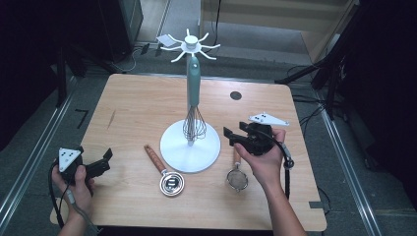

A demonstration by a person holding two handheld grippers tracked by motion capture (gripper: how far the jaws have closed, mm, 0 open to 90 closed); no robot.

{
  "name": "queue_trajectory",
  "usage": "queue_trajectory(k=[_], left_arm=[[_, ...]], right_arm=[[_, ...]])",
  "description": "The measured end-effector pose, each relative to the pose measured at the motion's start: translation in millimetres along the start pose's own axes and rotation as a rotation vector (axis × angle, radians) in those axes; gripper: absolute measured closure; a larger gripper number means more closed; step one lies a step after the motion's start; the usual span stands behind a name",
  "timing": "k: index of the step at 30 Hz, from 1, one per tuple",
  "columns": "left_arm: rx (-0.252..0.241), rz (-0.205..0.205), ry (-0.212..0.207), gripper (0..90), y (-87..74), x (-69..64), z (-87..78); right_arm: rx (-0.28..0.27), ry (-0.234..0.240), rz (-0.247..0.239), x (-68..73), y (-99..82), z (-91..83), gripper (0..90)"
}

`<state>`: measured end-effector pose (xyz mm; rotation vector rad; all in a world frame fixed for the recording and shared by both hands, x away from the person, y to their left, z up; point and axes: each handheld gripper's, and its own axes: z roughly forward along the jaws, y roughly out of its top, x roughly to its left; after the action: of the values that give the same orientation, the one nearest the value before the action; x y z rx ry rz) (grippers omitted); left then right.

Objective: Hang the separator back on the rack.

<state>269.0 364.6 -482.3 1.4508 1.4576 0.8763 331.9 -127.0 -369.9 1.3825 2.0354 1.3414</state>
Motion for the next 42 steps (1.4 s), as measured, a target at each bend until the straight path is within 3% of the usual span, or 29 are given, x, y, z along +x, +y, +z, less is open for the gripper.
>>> queue_trajectory(k=[8,23,35,39,42], left_arm=[[0.001,0.001,0.0,0.0,0.0,0.0,0.0],[0.006,-0.001,-0.004,0.0,0.3,0.6,0.4],[0.012,-0.005,-0.008,0.0,0.6,1.4,0.7],[0.019,-0.005,-0.011,0.0,0.9,0.8,1.2],[0.018,-0.006,-0.013,0.0,0.9,1.3,1.4]], right_arm=[[0.023,-0.013,0.019,-7.5,-7.0,3.8,39.6],[0.12,-0.049,0.057,-21.7,-26.8,15.7,46.3],[0.22,-0.046,0.104,-29.7,-39.4,26.1,64.9],[0.25,-0.076,0.125,-36.1,-45.6,29.8,73.4],[0.267,-0.073,0.137,-38.9,-48.5,31.3,79.5]])
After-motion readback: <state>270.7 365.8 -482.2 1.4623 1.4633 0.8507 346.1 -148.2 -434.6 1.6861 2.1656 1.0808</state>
